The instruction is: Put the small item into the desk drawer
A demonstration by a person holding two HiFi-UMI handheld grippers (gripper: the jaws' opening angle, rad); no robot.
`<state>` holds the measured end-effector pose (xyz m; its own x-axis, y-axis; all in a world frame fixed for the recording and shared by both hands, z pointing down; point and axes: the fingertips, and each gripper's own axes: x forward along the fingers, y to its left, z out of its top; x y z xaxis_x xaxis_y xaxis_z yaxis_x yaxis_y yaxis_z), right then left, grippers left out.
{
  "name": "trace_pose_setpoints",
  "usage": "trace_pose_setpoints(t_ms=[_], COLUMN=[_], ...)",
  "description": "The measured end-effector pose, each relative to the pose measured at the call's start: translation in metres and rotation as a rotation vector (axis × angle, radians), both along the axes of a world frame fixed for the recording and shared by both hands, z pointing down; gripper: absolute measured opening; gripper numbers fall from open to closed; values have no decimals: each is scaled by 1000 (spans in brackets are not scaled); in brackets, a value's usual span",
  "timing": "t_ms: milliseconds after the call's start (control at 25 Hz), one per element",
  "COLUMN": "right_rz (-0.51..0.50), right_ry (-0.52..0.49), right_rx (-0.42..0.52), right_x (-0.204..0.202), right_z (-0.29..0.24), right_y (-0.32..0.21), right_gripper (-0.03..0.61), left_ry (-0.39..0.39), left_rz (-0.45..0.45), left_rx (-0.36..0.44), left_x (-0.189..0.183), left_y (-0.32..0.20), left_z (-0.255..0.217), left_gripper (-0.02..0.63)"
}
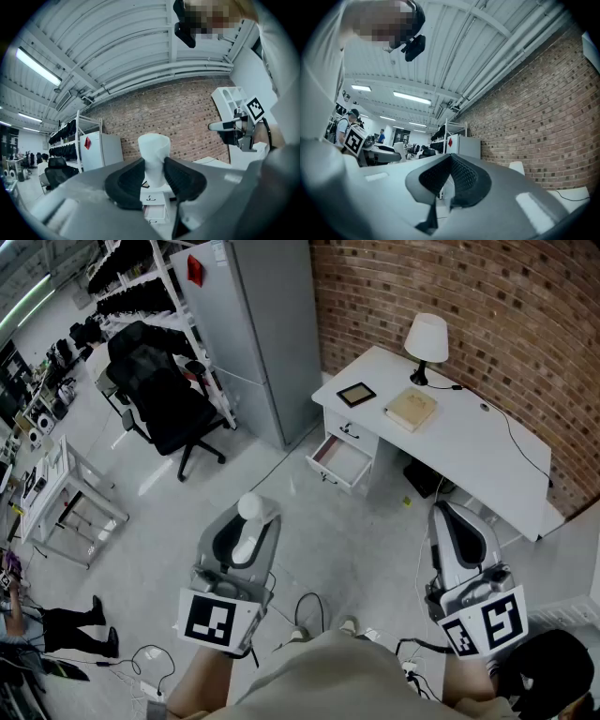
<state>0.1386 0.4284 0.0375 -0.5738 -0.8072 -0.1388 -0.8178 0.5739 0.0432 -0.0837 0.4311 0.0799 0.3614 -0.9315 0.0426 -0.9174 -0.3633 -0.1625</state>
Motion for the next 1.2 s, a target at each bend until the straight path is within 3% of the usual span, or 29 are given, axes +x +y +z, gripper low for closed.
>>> trace_pose_setpoints(t_ms=[760, 1200], right_rz=[-39, -59], right_ry=[-5, 12], right_rx=[-73, -89], right_x=[43, 35], right_z=[30, 46], right_y=[-33, -60], right_gripper=[3, 3], left_ry=[-36, -25], left_rz=[-19, -12], left_rx=[-15, 2], left_x=[44, 44], left_y=[-27, -56], left_z=[14, 25], left_gripper=[140, 140])
